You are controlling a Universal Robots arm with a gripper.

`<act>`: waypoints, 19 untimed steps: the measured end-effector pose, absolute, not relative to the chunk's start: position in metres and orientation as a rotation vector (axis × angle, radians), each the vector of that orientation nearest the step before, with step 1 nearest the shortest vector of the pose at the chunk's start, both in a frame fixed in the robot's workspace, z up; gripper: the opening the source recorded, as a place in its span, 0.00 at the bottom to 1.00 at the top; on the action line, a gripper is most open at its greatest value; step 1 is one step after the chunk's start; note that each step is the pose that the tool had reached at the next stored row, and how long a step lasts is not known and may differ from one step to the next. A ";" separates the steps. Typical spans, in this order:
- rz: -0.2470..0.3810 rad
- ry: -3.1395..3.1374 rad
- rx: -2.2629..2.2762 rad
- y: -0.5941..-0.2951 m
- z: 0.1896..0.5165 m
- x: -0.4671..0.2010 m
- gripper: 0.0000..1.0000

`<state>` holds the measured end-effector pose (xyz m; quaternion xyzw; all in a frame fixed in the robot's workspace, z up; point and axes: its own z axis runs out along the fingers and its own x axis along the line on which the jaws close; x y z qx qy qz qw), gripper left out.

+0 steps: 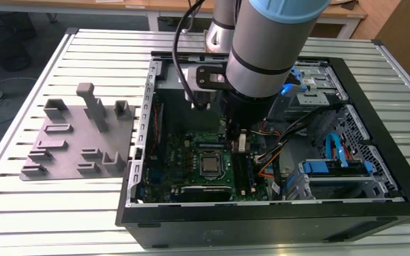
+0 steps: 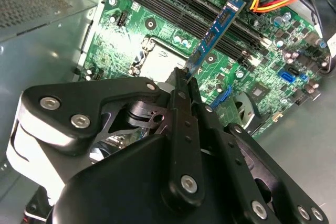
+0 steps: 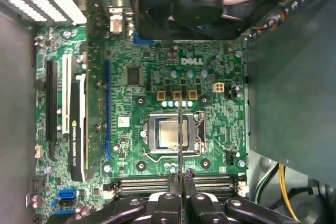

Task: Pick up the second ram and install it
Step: 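Insert the second ram into the second slot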

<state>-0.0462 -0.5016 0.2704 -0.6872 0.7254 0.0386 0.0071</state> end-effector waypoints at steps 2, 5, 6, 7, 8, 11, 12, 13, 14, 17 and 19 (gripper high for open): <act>0.120 2.296 -2.118 -0.502 0.270 -0.046 0.14; 0.120 2.335 -2.073 -0.502 0.270 -0.046 0.14; 0.120 2.347 -2.059 -0.502 0.270 -0.046 0.14; 0.120 2.359 -2.045 -0.502 0.270 -0.046 0.14; 0.119 2.369 -2.032 -0.502 0.270 -0.046 0.14; 0.119 2.397 -1.997 -0.502 0.270 -0.046 0.14; 0.119 2.406 -1.986 -0.502 0.270 -0.046 0.14; 0.119 2.415 -1.975 -0.502 0.270 -0.046 0.14; 0.118 2.423 -1.964 -0.502 0.270 -0.046 0.14; 0.118 2.448 -1.932 -0.502 0.270 -0.046 0.14; 0.118 2.463 -1.911 -0.502 0.270 -0.046 0.14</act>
